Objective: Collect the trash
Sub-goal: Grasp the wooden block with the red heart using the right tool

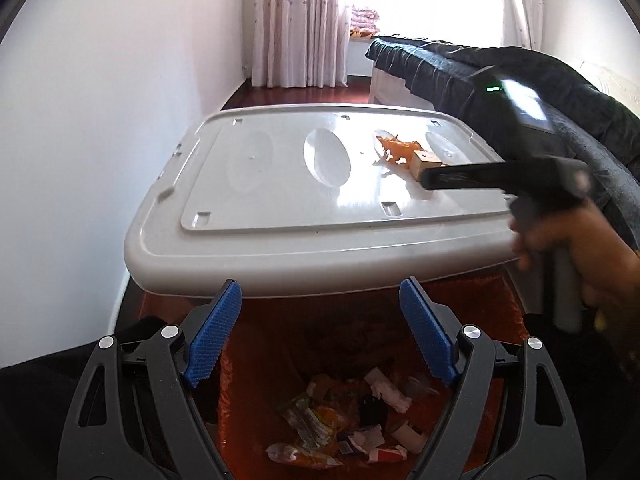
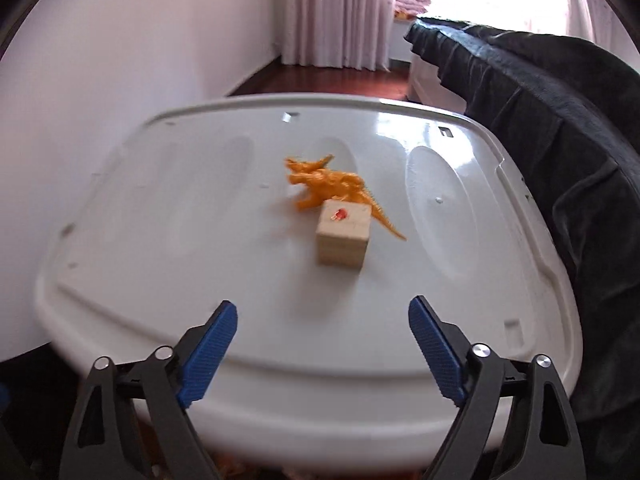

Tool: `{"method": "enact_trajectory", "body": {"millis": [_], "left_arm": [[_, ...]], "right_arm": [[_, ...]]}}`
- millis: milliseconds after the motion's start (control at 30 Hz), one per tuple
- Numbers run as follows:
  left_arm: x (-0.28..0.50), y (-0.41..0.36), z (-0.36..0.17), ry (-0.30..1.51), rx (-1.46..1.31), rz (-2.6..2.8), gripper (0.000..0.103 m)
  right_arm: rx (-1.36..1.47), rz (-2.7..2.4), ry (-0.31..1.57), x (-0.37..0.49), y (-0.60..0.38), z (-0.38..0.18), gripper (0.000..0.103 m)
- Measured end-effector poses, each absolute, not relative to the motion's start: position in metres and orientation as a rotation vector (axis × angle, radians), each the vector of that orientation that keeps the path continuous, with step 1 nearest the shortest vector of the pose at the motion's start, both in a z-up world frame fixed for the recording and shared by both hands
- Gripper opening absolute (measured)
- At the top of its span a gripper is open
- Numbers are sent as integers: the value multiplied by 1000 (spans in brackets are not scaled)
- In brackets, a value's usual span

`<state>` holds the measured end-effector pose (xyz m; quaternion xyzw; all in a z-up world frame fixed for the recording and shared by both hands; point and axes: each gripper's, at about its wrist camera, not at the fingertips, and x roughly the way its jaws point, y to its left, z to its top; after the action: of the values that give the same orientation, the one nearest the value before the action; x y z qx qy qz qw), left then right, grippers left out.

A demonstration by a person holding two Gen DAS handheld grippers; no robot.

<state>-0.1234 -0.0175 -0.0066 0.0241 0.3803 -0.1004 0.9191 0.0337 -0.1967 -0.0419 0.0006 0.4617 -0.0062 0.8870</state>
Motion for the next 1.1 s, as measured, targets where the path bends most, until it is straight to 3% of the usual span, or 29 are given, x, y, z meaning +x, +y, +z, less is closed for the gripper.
{"method": "enact_trajectory", "body": {"millis": [267,400,467,500,767,1100], "left_arm": [[-117,-14,-14,808,22,-220,79],[-115,-11,-16,815,4,-226,79],[-116,-12,-17,818,2,-228,79],[-116,-12,-17,818,2,-229,79],[-114,-13,-18,828,1,-236,79],[-64,-53,5,859,-69,-300,80]], "right_arm": [[-16,-84,1004,84,-198,-57,73],[-15,-96,1040,99,-199,-63,62],[-13,-104,1063,107,-201,-66,51],[-10,-103,1078,109,-202,-68,36],[-17,-83,1071,89,-212,-57,35],[-1,-41,903,22,-258,8,35]]}}
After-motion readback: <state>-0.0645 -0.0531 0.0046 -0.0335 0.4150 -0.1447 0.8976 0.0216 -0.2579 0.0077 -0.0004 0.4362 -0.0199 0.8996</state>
